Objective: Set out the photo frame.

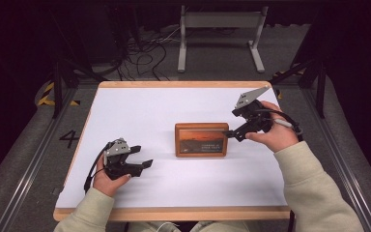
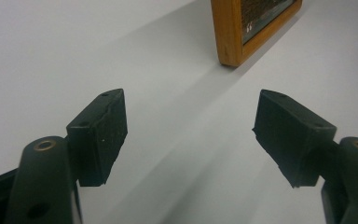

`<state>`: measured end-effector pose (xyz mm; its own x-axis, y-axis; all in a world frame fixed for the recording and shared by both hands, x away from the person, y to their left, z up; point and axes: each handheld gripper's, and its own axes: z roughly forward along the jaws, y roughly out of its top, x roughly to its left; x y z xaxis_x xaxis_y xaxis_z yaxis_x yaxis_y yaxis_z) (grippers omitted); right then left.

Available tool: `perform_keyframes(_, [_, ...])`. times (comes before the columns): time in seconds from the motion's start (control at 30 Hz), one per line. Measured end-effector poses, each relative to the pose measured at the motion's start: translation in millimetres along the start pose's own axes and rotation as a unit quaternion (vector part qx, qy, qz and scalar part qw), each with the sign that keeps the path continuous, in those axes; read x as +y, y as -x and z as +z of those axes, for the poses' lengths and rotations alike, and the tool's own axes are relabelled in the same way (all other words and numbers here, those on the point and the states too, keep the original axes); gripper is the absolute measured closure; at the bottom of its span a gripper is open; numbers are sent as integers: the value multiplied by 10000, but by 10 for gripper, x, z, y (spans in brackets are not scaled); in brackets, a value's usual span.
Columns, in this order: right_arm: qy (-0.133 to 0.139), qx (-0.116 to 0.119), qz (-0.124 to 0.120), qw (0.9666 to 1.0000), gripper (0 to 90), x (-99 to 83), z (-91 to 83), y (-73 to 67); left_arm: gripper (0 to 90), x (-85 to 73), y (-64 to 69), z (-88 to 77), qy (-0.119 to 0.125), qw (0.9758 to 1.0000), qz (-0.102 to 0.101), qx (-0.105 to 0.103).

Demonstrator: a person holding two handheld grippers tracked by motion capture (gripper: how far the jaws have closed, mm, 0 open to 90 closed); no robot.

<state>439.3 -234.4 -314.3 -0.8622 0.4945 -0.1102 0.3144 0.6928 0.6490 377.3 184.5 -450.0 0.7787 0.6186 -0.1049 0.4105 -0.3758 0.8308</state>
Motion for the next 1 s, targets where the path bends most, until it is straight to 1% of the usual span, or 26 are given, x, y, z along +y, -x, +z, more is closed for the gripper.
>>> perform_keyframes(0.03, [0, -20, -5, 10000, 132, -26, -12, -1, 248, 1, 9, 1, -7, 10000, -24, 20])
perform_keyframes(0.07, [11, -22, 67, 10000, 119, -71, -31, -7, 242, 3, 10, 1, -21, 10000, -9, 27])
perform_keyframes(0.1, [11, -22, 67, 10000, 119, -71, -31, -7, 236, 3, 10, 1, -21, 10000, -9, 27])
perform_keyframes(0.13, [73, -72, 258, 9996, 56, -158, -67, -14, 228, 5, 17, 5, -51, 10000, -29, 5])
perform_keyframes(0.17, [106, -34, 322, 9994, 56, -189, -78, -14, 222, 5, 17, 5, -51, 10000, -29, 5])
perform_keyframes(0.2, [122, 71, 422, 9990, 28, -232, -92, -18, 214, 7, 27, 13, -97, 9999, -48, 0])
perform_keyframes(0.27, [180, 228, 523, 9982, 36, -314, -110, -26, 204, 9, 44, 18, -117, 9999, -61, 18])
perform_keyframes(0.4, [356, 112, 706, 9968, 37, -458, -97, -62, 194, 15, 64, 6, -134, 9999, -3, 9])
perform_keyframes(0.43, [356, 112, 706, 9968, 37, -458, -97, -62, 194, 7, 77, -4, -131, 9999, -10, 21])
perform_keyframes(0.53, [473, 47, 783, 9958, 37, -571, -66, -100, 194, -24, 74, -67, -94, 9999, -23, 34])
perform_keyframes(0.57, [495, -12, 819, 9954, 37, -623, -48, -117, 194, -31, 75, -75, -62, 9999, -61, 58])
perform_keyframes(0.63, [525, -86, 834, 9951, 37, -673, -32, -132, 194, -44, 61, -109, -46, 9999, -71, 76])
perform_keyframes(0.7, [637, -160, 932, 9935, 36, -755, -9, -157, 194, -58, 56, -125, -4, 9999, -89, 86])
perform_keyframes(0.73, [687, -169, 982, 9927, 36, -794, 3, -167, 194, -62, 58, -128, -2, 9999, -106, 85])
perform_keyframes(0.8, [707, -178, 1000, 9923, 36, -817, 11, -172, 194, -65, 54, -137, -13, 9999, -93, 89])
perform_keyframes(0.83, [734, -214, 1028, 9918, 36, -887, 38, -177, 195, -66, 56, -137, 9, 9999, -110, 98])
perform_keyframes(0.9, [741, -228, 1049, 9915, 36, -907, 44, -178, 194, -63, 55, -137, 15, 9999, -97, 109])
perform_keyframes(0.93, [802, -268, 1086, 9905, 35, -959, 66, -172, 194, -64, 52, -126, 3, 9999, -79, 112])
perform_keyframes(1.0, [847, -255, 1133, 9896, 34, -1010, 90, -170, 194, -71, 45, -117, -5, 9999, -105, 128])
